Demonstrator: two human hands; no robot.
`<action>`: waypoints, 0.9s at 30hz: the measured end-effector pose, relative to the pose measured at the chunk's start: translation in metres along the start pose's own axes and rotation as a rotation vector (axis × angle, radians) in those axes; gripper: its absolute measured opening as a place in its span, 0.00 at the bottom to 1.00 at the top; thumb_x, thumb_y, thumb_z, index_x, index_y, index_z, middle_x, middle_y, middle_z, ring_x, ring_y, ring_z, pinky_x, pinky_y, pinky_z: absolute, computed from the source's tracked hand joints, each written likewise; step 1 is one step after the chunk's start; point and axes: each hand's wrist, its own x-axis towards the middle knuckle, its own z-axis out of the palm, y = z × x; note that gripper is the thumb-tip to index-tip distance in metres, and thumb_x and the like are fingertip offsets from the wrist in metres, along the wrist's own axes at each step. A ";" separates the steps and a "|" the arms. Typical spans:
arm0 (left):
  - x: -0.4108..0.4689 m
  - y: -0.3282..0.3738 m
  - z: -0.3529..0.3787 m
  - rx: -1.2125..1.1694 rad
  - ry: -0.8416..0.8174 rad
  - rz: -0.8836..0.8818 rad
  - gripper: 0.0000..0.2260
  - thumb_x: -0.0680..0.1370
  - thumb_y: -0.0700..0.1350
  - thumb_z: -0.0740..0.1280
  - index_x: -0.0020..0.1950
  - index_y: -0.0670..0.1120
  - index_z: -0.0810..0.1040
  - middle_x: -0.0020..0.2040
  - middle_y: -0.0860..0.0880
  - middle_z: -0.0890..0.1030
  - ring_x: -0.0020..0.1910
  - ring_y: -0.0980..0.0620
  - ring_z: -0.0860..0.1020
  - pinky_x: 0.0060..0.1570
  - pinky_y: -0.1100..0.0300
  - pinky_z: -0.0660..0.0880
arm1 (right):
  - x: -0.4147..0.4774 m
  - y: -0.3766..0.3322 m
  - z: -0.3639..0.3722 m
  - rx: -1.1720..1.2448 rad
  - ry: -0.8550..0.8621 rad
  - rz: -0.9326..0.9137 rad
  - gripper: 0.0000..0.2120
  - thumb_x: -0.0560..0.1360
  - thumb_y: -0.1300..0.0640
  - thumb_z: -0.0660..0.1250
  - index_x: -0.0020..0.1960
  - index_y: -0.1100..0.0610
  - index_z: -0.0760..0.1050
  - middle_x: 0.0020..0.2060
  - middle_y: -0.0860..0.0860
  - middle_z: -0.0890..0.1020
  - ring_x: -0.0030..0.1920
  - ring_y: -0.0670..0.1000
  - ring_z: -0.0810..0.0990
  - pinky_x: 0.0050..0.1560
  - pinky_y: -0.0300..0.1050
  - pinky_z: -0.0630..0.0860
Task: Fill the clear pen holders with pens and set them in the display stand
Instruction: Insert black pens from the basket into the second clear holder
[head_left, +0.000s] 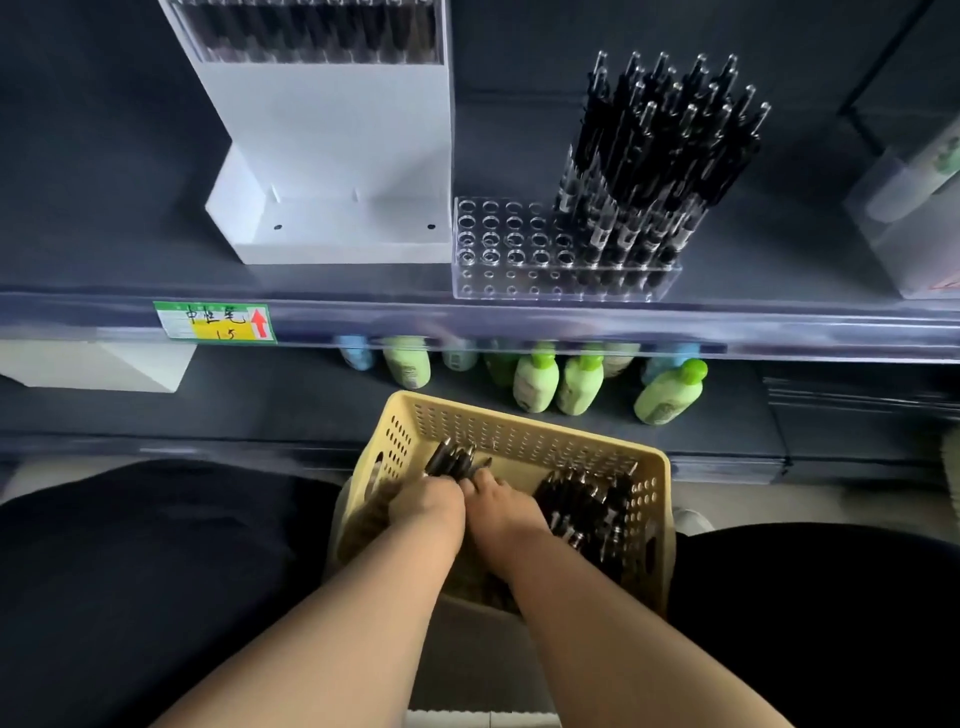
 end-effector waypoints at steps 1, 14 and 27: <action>0.001 0.003 0.001 0.066 0.028 0.006 0.17 0.81 0.41 0.48 0.67 0.42 0.67 0.66 0.42 0.71 0.63 0.43 0.71 0.57 0.53 0.71 | 0.002 0.000 -0.001 -0.014 0.002 0.003 0.18 0.79 0.61 0.55 0.68 0.57 0.63 0.65 0.57 0.65 0.63 0.60 0.68 0.57 0.56 0.70; -0.007 0.005 0.017 0.041 -0.087 0.017 0.17 0.80 0.36 0.52 0.68 0.40 0.69 0.66 0.41 0.72 0.64 0.42 0.71 0.59 0.52 0.70 | -0.016 0.015 -0.005 -0.043 0.044 0.037 0.14 0.78 0.64 0.54 0.63 0.60 0.66 0.60 0.59 0.66 0.56 0.62 0.70 0.43 0.54 0.71; -0.022 -0.001 0.016 0.107 -0.056 0.068 0.16 0.79 0.38 0.58 0.67 0.41 0.70 0.65 0.43 0.73 0.63 0.44 0.73 0.58 0.56 0.72 | -0.037 0.027 -0.010 -0.100 0.193 0.162 0.19 0.75 0.63 0.58 0.65 0.56 0.61 0.60 0.56 0.69 0.59 0.59 0.71 0.45 0.50 0.70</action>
